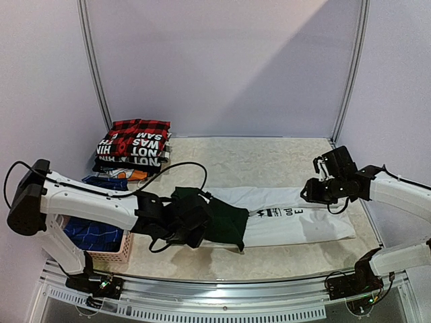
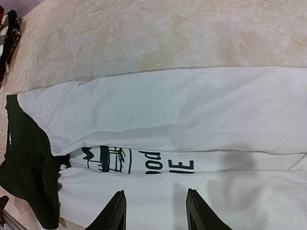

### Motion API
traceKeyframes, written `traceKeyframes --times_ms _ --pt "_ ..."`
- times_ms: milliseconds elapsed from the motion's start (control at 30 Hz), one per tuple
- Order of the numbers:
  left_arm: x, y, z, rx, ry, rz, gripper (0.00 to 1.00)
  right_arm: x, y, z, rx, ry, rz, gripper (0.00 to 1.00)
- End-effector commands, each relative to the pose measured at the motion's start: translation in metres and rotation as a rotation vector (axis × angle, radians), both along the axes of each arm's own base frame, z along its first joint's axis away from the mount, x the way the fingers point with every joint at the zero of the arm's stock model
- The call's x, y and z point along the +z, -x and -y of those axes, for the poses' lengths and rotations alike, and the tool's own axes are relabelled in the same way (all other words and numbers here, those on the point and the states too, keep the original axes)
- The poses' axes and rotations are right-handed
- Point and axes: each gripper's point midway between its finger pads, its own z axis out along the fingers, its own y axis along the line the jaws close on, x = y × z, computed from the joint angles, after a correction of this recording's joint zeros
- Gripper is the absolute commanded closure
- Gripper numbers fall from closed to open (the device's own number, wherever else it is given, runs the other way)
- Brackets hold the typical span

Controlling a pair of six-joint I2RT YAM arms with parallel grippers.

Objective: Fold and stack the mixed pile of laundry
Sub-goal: Smooth out the rectangle-folded T-shirt at the center of the board.

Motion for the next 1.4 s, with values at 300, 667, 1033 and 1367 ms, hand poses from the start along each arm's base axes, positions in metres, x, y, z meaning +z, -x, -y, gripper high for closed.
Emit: traceKeyframes --times_ms 300,667,1033,1367 --pt "-0.025 -0.02 0.013 -0.065 0.166 -0.064 0.43 -0.012 -0.002 -0.045 0.09 0.01 -0.013 0.57" --pt "-0.025 -0.024 0.018 -0.039 0.186 -0.092 0.93 -0.017 0.001 -0.045 0.089 0.026 -0.022 0.57" --pt "0.001 0.001 0.009 0.046 0.25 -0.157 0.99 -0.012 -0.008 -0.066 0.125 0.014 -0.007 0.57" --pt "-0.006 -0.01 0.008 0.118 0.266 -0.195 0.99 -0.008 -0.016 -0.093 0.177 0.019 0.0 0.57"
